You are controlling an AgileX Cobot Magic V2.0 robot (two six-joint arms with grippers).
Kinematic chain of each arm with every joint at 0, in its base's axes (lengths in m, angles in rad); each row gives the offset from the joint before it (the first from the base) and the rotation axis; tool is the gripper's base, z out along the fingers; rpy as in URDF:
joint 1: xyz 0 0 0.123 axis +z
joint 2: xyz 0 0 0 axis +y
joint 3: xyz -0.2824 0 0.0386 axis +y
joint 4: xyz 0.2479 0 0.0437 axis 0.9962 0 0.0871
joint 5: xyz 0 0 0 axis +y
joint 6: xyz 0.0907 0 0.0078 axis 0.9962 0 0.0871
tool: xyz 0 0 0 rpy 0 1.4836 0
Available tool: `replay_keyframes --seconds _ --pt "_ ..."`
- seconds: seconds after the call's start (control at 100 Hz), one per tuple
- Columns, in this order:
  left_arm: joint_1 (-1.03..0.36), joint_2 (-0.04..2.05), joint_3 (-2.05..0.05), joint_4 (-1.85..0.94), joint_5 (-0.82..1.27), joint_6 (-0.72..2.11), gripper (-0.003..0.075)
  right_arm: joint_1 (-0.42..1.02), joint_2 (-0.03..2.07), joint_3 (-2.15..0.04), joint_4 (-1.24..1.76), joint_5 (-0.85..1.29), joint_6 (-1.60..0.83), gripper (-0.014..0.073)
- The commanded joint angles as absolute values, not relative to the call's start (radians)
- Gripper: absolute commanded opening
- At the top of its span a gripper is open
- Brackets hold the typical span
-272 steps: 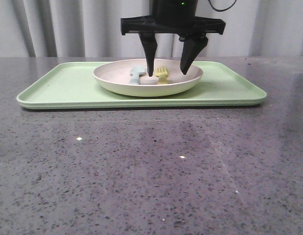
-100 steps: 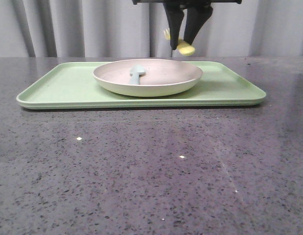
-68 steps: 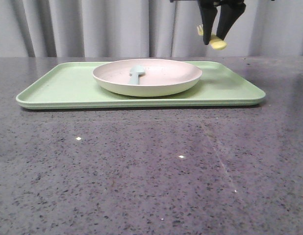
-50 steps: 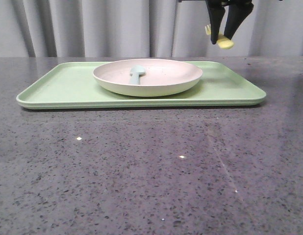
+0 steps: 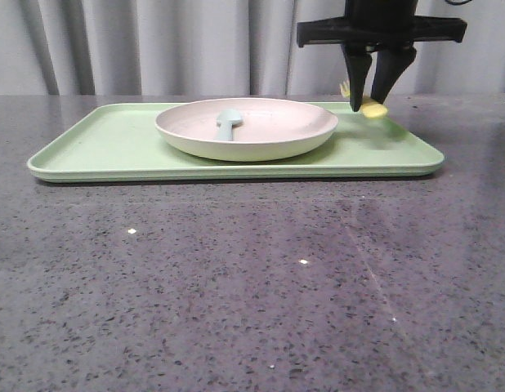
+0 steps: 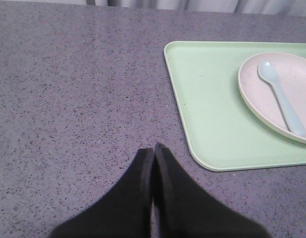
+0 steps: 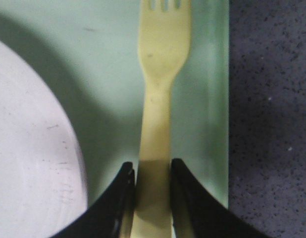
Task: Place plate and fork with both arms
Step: 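Lower the fork onto the tray beside the plate and release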
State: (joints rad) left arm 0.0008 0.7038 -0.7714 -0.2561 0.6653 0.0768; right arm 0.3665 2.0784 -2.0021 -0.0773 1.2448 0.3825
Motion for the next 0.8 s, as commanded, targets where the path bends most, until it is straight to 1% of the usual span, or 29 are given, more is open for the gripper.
replay_keyframes --seconds 0.0,0.11,0.15,0.18,0.31,0.37,0.79 --pt "0.004 0.699 -0.798 -0.276 0.585 0.072 -0.0020 0.360 2.023 -2.031 -0.089 1.345 0.365 0.0024" --pt "0.004 0.699 -0.798 -0.276 0.585 0.072 -0.0020 0.360 2.025 -2.031 -0.087 1.345 0.351 0.0031" --pt "0.004 0.699 -0.798 -0.276 0.585 0.072 -0.0020 0.360 2.025 -2.031 -0.086 1.345 0.343 0.0052" --pt "0.004 0.699 -0.798 -0.276 0.583 0.072 -0.0020 0.360 2.025 -2.031 -0.085 1.345 0.340 0.0076" --pt "0.004 0.699 -0.798 -0.276 0.581 0.072 -0.0020 0.360 2.025 -2.031 -0.082 1.345 0.334 0.0238" --pt "0.004 0.699 -0.798 -0.276 0.581 0.072 -0.0020 0.360 2.025 -2.031 -0.082 1.345 0.334 0.0273" --pt "0.004 0.699 -0.798 -0.276 0.581 0.072 -0.0020 0.360 2.015 -2.031 -0.082 1.345 0.334 0.0277"
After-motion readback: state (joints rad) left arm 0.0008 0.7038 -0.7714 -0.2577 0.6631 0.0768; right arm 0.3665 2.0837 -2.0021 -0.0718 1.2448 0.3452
